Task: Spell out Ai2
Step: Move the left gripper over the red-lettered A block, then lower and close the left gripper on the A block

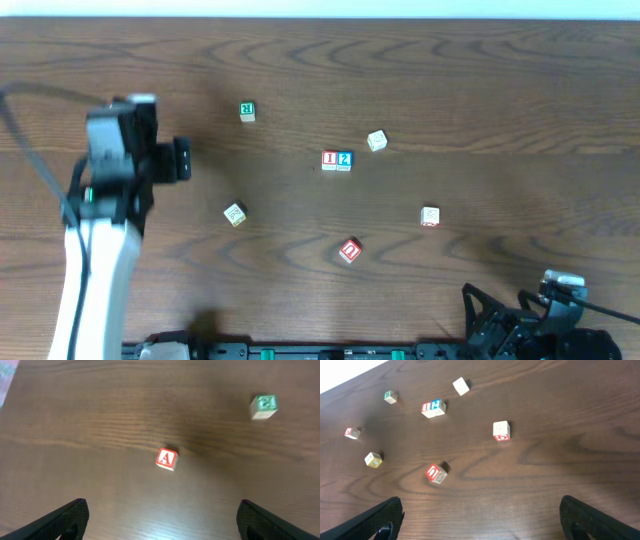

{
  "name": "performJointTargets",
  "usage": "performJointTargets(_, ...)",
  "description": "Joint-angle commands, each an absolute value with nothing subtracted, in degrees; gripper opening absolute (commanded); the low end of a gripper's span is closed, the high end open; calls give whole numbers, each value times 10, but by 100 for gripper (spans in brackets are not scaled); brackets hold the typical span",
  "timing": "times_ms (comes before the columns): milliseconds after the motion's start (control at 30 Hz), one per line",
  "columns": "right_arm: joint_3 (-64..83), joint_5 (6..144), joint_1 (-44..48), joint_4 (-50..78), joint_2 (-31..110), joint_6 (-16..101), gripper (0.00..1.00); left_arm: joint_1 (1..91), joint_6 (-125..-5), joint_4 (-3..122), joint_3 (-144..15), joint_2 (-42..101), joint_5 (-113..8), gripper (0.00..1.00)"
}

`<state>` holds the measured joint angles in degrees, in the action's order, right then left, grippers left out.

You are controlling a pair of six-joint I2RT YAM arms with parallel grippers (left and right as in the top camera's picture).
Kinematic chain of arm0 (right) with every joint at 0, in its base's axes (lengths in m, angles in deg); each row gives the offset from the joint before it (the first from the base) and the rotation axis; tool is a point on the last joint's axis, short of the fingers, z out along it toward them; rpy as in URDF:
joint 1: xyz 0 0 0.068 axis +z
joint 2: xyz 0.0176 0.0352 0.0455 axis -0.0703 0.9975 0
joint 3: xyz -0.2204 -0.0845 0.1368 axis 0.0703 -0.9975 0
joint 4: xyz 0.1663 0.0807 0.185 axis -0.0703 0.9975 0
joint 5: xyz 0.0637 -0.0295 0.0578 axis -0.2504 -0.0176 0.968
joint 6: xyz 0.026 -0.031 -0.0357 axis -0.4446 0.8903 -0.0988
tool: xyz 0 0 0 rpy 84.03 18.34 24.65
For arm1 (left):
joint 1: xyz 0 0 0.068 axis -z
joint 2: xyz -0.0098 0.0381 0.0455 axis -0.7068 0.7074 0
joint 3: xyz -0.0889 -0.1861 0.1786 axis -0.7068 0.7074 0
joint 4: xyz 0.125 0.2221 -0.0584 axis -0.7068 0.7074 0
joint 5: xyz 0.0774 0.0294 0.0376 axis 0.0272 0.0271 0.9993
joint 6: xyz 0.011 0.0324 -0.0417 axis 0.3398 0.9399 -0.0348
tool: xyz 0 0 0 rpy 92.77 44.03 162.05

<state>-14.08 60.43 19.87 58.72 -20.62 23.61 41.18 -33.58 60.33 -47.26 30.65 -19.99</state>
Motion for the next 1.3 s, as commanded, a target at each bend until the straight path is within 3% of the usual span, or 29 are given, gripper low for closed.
performJointTargets(0, -141, 602, 200, 588, -209, 228, 99, 408, -231, 610, -522, 392, -198, 95)
performJointTargets(233, -141, 602, 200, 588, -209, 228, 99, 395, -197, 652, -594, 551, -264, 95)
performJointTargets(633, -141, 602, 200, 593, -209, 228, 99, 312, -197, 653, -600, 617, -373, 98)
performJointTargets(1167, -141, 602, 200, 600, -209, 228, 99, 331, -180, 617, -617, 693, -305, 100)
performJointTargets(1267, -141, 602, 200, 600, -209, 228, 99, 331, -179, 612, -617, 710, -305, 88)
